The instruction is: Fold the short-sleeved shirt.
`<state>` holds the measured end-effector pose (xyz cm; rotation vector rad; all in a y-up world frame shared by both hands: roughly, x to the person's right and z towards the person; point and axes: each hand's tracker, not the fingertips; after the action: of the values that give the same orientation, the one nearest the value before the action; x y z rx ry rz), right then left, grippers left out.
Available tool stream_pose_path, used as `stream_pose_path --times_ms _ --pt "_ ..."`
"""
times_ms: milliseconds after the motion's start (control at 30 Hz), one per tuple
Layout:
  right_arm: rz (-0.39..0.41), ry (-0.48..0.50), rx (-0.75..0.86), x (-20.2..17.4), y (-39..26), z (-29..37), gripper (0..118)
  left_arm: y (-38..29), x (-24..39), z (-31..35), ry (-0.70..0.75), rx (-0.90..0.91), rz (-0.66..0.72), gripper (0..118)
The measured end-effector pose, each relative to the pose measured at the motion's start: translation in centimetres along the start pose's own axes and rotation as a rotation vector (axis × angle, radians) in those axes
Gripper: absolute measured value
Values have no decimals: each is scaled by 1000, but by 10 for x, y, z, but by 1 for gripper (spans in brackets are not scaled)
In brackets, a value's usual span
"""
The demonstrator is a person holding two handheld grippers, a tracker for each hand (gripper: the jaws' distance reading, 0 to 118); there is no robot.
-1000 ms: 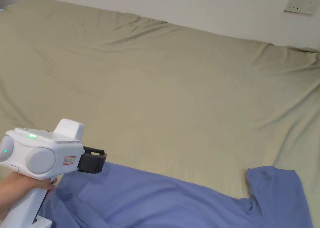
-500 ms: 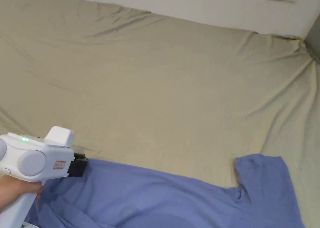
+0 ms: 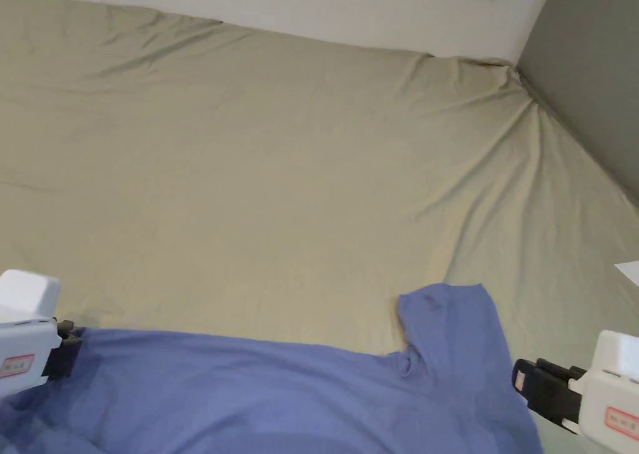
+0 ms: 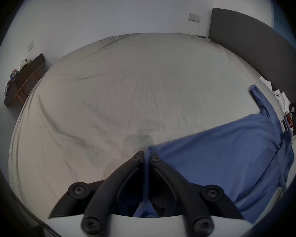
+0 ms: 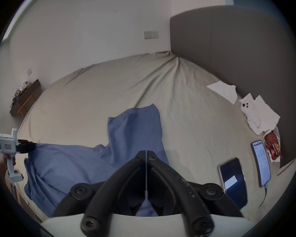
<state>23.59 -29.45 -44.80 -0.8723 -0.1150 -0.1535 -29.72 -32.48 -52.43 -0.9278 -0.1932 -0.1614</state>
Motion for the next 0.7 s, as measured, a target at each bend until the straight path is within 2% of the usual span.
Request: stream_pose_path --times_ms 67,100,233,333,433,467,533,567,700 --pt "14 18 -71 5 10 -26 72 0 0 0 5 -8 -4 5" --pt "9 34 -94 7 14 -37 79 0 0 0 6 -11 -2 5" --pt "-110 19 -162 14 21 -73 79 2 1 -3 10 -19 11 5" --pt "-124 8 -208 14 20 -88 79 2 4 -4 14 -29 9 5" --pt "-75 2 -231 6 13 -89 74 -1 6 -6 14 -41 7 5" --pt "-9 -32 -224 1 12 -87 56 -2 6 -6 13 -45 8 5" --pt "-19 7 -218 0 10 -84 15 -3 7 -7 10 -50 10 5" --pt "-32 19 -232 0 12 -83 4 -3 8 -6 9 -53 10 5" --pt "-2 6 -205 -3 17 -71 3 -3 11 0 39 -33 6 4"
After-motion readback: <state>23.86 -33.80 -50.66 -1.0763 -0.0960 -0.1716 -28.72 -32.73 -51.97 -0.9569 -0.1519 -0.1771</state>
